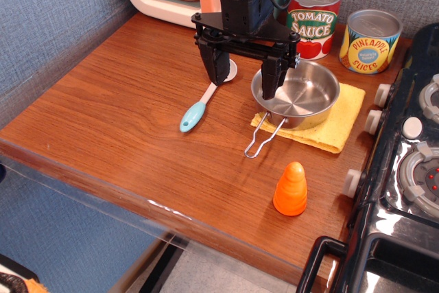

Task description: Put the orange object to the far left to the table

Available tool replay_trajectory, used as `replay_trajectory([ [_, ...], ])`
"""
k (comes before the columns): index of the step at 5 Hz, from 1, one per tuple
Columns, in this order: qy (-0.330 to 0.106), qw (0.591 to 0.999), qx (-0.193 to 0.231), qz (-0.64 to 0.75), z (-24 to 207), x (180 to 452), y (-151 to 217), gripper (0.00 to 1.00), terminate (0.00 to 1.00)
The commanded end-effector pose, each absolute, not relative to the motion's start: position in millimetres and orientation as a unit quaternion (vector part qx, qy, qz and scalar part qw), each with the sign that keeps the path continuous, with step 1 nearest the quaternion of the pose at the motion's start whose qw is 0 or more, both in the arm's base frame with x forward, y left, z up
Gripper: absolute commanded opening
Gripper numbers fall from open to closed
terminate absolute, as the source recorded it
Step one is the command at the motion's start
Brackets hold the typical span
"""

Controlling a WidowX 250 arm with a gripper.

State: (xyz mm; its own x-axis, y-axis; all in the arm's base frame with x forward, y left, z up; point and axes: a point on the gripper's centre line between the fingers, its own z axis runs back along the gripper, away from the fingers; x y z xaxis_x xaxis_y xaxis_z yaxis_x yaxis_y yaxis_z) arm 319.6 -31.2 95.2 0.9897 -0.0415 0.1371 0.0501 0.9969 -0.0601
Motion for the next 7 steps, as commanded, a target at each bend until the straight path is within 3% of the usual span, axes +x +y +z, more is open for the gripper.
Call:
replay_trajectory([
  [1,-0.068,0.997,-0.032,-0.023,95.2,319.6,-31.2,1.0,0.0],
  [4,-0.068,0.985,-0.053,-0.149,93.2,296.3,-117.8,1.0,0.0],
  [7,-0.006,0.989,-0.042,-0.141,43.6,262.4,-113.1,1.0,0.0],
])
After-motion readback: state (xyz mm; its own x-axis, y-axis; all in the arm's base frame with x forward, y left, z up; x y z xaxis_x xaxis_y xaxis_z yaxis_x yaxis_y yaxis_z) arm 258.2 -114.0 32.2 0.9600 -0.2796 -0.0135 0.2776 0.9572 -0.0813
